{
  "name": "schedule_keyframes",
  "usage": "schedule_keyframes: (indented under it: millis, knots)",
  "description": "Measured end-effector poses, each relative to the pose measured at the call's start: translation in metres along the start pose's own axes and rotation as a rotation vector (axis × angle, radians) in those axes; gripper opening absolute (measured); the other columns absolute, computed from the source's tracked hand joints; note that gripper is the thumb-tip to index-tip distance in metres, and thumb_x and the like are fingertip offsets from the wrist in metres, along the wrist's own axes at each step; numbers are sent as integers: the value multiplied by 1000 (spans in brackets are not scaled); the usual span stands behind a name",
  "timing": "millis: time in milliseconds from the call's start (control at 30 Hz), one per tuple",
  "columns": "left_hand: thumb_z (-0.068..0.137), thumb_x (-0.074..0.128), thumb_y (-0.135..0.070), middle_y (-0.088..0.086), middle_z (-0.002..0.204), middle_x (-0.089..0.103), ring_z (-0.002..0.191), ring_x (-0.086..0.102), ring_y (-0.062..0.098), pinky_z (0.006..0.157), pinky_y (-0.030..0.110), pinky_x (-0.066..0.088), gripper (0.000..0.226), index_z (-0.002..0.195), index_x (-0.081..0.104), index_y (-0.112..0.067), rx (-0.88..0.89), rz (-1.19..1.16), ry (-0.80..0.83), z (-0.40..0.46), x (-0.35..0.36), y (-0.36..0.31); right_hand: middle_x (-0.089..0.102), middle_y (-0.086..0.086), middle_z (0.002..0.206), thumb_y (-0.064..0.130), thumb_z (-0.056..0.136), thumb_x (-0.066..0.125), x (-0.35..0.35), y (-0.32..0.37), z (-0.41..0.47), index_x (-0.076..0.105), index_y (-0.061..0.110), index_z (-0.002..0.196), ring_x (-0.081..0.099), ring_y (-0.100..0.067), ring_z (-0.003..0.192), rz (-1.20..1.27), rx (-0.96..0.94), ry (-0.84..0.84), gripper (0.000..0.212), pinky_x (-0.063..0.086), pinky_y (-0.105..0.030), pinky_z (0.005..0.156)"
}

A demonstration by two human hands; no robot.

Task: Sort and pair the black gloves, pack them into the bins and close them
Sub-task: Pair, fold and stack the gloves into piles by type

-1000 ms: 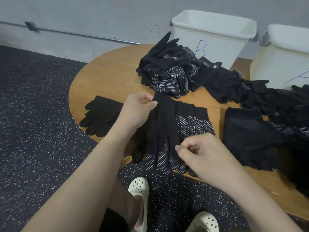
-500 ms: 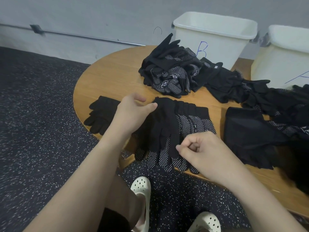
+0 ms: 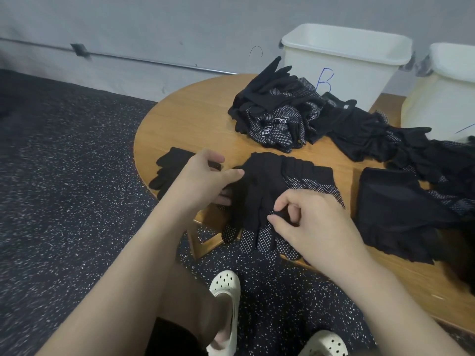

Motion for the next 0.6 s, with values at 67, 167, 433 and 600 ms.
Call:
schedule_keyframes:
  millis: [67, 167, 433, 600]
  knots:
    - [87, 83, -26, 12, 100, 72, 71, 78, 22, 67, 43, 66, 52, 129, 54, -16, -15, -34, 21, -5, -2, 2, 52, 13, 60, 45, 86, 76, 3, 0, 3, 65, 34, 79, 54, -3, 64, -17, 22, 20, 16, 42, -27, 60]
    - [87, 84, -25, 11, 83, 78, 70, 78, 28, 61, 44, 65, 54, 130, 52, -16, -45, -62, 58, -12, -3, 9, 55, 15, 55, 49, 86, 75, 6, -3, 6, 68, 35, 74, 55, -3, 58, 2, 96, 34, 20, 43, -25, 58]
    - [68, 89, -37, 8, 78, 78, 84, 75, 40, 64, 42, 59, 72, 129, 53, -29, -57, 106, 138, -24, -3, 21, 59, 15, 47, 32, 87, 80, 15, -10, 10, 73, 29, 65, 50, -1, 41, 241, 255, 65, 23, 43, -26, 52]
    - [78, 86, -35, 8, 80, 78, 86, 74, 43, 70, 48, 61, 60, 128, 54, -29, -38, 142, 102, -25, -12, 22, 70, 1, 62, 23, 84, 81, 9, -15, 11, 74, 28, 58, 52, -2, 47, 371, 294, 54, 27, 45, -18, 50]
Point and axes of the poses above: each hand's wrist, its own z-axis towards the middle knuckle, its own x-axis out of the palm, y = z × x, the point moved 6 cm from there along z, towards the middle knuckle
